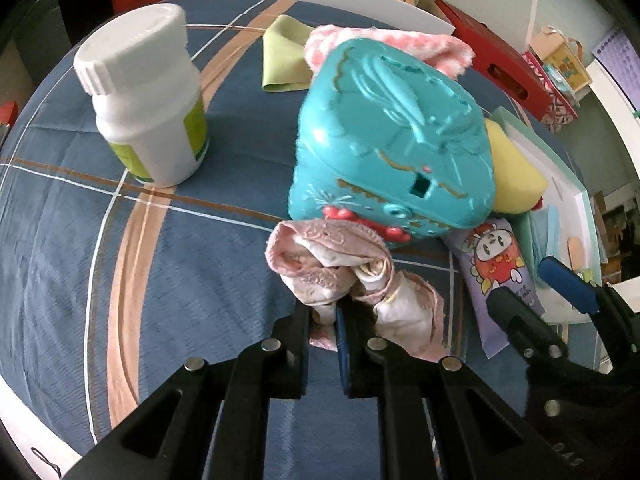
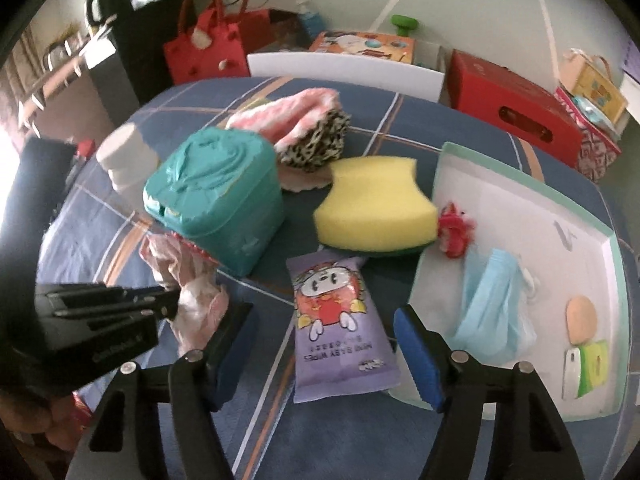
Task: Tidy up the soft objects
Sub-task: 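Grasp the pink cloth with the left gripper, then grasp the purple baby wipes packet with the right gripper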
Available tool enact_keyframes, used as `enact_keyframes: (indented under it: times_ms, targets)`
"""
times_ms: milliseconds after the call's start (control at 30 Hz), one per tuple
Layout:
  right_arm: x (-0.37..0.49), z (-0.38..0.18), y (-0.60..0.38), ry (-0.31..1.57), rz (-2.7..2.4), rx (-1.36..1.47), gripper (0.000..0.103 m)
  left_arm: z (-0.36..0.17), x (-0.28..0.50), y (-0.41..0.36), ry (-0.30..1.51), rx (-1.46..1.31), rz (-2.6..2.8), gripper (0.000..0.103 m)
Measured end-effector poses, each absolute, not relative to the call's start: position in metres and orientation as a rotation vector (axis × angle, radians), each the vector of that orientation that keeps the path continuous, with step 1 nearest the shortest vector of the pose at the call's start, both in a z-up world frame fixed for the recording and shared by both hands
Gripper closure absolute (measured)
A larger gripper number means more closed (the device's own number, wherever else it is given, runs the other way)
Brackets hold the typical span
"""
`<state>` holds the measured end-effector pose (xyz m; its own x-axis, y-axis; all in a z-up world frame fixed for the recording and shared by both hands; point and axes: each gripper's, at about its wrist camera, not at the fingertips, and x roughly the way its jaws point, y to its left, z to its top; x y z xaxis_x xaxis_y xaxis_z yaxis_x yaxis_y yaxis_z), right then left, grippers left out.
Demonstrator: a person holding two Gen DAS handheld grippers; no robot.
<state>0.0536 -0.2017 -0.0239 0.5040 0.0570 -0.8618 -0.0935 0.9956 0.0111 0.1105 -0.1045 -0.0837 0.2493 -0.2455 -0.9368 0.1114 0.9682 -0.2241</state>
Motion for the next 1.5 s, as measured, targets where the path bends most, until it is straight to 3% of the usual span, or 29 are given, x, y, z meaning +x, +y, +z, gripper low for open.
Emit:
enact_keyframes:
  times_ms: [367, 733, 1267, 1500]
  targets:
    - [0.058, -0.042, -0.196, 1.086, 0.099, -0.069, 0.032, -0.085, 0.107, -0.070, 1.311, -0.166, -0.243, 0.091]
    - [0.058, -0.053, -0.186, 1.140, 0.114, -0.070, 0.037, -0.084, 0.107, -0.076, 1.316, -0.150, -0.233, 0.091]
    - [0.077, -0.068, -0.199, 1.161, 0.098, 0.016, 0.038, -0.084, 0.107, -0.079, 1.317, -0.137, -0.232, 0.091]
    - [0.083, -0.067, -0.209, 1.154, 0.091, 0.066, 0.055, -0.084, 0.107, -0.079, 1.317, -0.138, -0.232, 0.091]
